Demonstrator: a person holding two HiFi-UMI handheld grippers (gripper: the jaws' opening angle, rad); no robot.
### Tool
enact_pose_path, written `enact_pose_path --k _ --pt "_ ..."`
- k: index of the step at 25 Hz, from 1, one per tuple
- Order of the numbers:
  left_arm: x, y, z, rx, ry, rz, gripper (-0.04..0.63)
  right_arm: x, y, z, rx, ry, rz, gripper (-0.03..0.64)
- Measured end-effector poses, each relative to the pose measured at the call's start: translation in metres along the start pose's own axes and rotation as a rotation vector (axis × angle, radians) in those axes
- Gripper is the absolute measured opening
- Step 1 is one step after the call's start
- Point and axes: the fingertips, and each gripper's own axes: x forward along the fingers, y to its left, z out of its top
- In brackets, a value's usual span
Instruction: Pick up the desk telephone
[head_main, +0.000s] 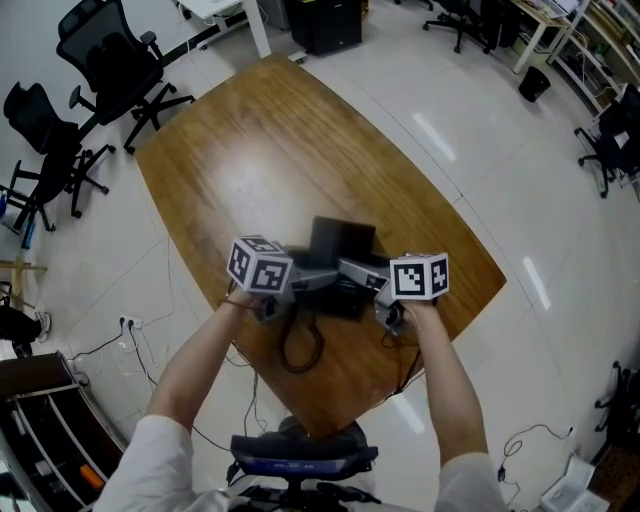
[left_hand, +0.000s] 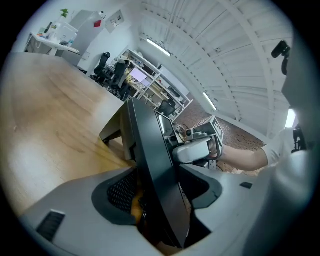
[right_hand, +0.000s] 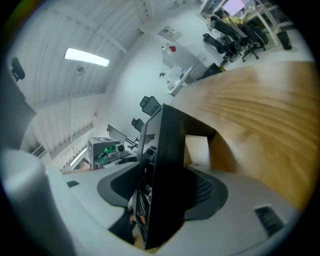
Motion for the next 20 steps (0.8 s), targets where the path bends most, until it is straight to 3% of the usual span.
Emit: enact_pose_path --k 6,12,20 --pt "0.004 0.002 0.0 -0.107 0.002 -0.019 0.239 -0.001 0.001 0.002 0.028 -0.019 0.029 0.236" --pt "0.002 -0.003 0.004 -0.11 -0.1 -0.014 0.23 -0.011 0.005 0.006 -0.004 -0.13 0.048 0.225" --pt "-0.007 -0.03 0.012 -0.076 -0.178 -0.031 0.23 -0.029 0.024 0.007 -0.062 -0.199 0.043 0.227"
